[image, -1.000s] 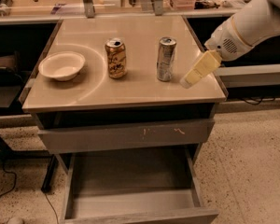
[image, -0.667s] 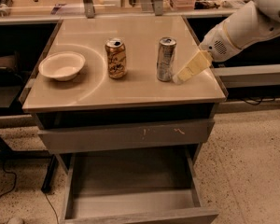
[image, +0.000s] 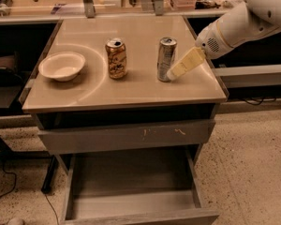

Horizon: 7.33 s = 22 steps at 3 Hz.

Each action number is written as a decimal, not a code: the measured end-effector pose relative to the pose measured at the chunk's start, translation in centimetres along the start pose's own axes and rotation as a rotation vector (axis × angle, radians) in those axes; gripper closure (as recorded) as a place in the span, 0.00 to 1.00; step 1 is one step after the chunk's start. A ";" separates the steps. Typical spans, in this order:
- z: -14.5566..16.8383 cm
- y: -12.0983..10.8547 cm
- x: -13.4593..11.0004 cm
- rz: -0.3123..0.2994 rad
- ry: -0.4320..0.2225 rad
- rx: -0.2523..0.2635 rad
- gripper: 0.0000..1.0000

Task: Place redbull can into middle drawer

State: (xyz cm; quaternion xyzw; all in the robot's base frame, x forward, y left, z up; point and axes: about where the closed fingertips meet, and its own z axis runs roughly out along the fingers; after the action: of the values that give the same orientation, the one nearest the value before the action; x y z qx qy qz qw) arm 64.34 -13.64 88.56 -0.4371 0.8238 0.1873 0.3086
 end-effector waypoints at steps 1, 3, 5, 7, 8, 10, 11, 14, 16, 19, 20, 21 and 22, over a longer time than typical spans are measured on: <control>1.1 -0.4 -0.7 -0.001 -0.031 0.009 0.00; 4.4 -0.6 -5.2 -0.029 -0.154 -0.018 0.00; 4.6 -0.6 -5.5 -0.029 -0.163 -0.022 0.36; 4.3 -0.1 -5.7 -0.053 -0.160 -0.027 0.83; 1.5 1.0 -4.4 -0.050 -0.135 0.026 1.00; -4.4 7.6 1.9 0.089 -0.055 0.055 1.00; -4.5 7.9 2.3 0.097 -0.050 0.050 1.00; -4.0 14.1 8.6 0.339 -0.044 0.010 1.00; -2.0 17.4 13.0 0.455 -0.001 -0.078 1.00; 7.6 19.9 18.6 0.670 -0.124 -0.068 1.00; 11.1 18.2 20.2 0.739 -0.181 -0.022 1.00; 11.3 17.1 20.2 0.746 -0.201 0.017 1.00; 12.7 17.2 20.8 0.773 -0.207 0.034 1.00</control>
Offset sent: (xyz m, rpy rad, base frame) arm 0.0564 0.0651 0.0167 0.1330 -0.1520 0.0411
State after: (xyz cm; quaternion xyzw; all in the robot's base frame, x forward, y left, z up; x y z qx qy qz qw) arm 45.44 -9.45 65.81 -0.0686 0.8950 0.3192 0.3039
